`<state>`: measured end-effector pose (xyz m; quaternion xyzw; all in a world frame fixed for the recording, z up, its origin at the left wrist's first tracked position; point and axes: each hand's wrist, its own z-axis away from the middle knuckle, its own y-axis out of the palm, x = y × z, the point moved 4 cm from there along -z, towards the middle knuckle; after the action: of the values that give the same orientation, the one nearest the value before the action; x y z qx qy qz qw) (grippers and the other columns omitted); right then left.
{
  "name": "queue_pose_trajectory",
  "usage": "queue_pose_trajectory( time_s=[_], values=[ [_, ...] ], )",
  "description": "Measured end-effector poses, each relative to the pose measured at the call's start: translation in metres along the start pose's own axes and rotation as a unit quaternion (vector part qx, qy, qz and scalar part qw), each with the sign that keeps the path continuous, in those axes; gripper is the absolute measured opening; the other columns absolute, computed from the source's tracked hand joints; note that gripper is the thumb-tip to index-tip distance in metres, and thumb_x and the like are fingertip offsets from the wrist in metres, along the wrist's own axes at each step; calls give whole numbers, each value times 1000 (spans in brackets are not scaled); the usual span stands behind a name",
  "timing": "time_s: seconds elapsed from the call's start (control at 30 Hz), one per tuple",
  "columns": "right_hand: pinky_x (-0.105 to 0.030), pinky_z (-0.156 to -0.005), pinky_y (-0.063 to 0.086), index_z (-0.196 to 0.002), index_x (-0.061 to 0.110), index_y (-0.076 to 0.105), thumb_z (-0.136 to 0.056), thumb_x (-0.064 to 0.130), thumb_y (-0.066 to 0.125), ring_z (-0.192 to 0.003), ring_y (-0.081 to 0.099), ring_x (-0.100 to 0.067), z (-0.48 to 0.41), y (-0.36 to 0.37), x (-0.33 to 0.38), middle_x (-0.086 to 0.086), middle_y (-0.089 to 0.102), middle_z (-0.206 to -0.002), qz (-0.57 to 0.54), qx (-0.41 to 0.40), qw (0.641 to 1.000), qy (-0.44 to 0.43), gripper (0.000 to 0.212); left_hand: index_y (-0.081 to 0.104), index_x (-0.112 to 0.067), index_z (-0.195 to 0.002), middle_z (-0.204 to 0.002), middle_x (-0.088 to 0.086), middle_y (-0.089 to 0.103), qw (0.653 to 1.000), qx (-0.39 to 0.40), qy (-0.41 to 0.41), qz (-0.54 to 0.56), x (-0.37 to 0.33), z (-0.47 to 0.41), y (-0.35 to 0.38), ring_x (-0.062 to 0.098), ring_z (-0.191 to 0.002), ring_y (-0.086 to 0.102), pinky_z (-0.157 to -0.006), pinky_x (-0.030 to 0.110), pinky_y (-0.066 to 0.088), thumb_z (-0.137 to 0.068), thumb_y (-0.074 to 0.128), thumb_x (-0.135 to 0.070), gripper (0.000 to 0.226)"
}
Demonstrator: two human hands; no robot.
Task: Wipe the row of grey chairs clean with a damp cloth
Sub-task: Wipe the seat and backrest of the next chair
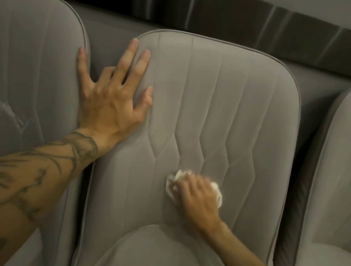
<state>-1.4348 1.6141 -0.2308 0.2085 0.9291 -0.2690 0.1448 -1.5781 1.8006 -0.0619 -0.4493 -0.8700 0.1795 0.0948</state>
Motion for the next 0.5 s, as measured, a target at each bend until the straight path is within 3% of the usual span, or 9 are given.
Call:
queue_pose_trajectory(
  time_s=[0.07, 0.1, 0.17, 0.27, 0.33, 0.4, 0.5],
  values=[
    [-37, -66, 41, -97, 14, 66, -102, 26, 56, -73, 59, -27, 24, 3, 8, -9, 65, -96, -15, 67, 992, -102, 17, 21, -28, -165, -174, -3, 16, 1000, 3, 0, 1, 0, 1, 0, 28, -117, 61, -122, 71, 6, -107, 32, -51, 64],
    [-37, -67, 41, -97, 14, 64, -105, 27, 50, -73, 59, -28, 16, 2, 2, -10, 64, -97, -19, 63, 993, -103, 21, 20, -28, -165, -174, -3, 16, 1000, 1, 2, 1, -1, 1, 0, 28, -118, 61, -121, 72, 6, -107, 32, -51, 64],
    [-40, -67, 40, -97, 14, 57, -108, 31, 44, -72, 54, -30, -21, -6, -20, -12, 60, -94, -13, -15, 1000, -5, 24, 20, -28, -165, -174, -3, 16, 1000, 1, 3, 0, 0, 0, 1, 28, -118, 61, -121, 72, 6, -107, 32, -52, 64],
    [-41, -67, 38, -94, 16, 52, -103, 35, 58, -76, 48, -29, -68, -14, -54, -11, 58, -92, 11, -121, 976, 180, 22, 20, -28, -165, -173, -3, 16, 1000, -1, 2, 0, 0, 0, 3, 29, -118, 61, -121, 73, 7, -107, 31, -52, 64],
    [-41, -65, 38, -94, 17, 51, -101, 35, 61, -74, 48, -28, -56, -8, -41, -10, 57, -90, 24, -128, 970, 206, 22, 20, -29, -165, -173, -3, 16, 1000, -5, 3, -1, 0, 0, 3, 29, -118, 61, -121, 73, 7, -107, 31, -52, 64],
    [-39, -65, 37, -94, 16, 53, -100, 32, 62, -72, 47, -27, -21, 2, -12, -8, 54, -88, 1, -74, 987, 142, 19, 21, -28, -165, -173, -3, 17, 1000, -8, 3, 0, -1, 1, 3, 29, -117, 61, -121, 72, 7, -107, 31, -52, 63],
    [-36, -66, 38, -92, 14, 64, -101, 25, 59, -71, 57, -26, 29, 6, 18, -8, 61, -91, -14, 61, 994, -93, 15, 22, -29, -164, -173, -3, 18, 1000, -8, 2, 0, -1, 0, 2, 29, -117, 61, -121, 73, 7, -107, 32, -51, 63]
  ],
)
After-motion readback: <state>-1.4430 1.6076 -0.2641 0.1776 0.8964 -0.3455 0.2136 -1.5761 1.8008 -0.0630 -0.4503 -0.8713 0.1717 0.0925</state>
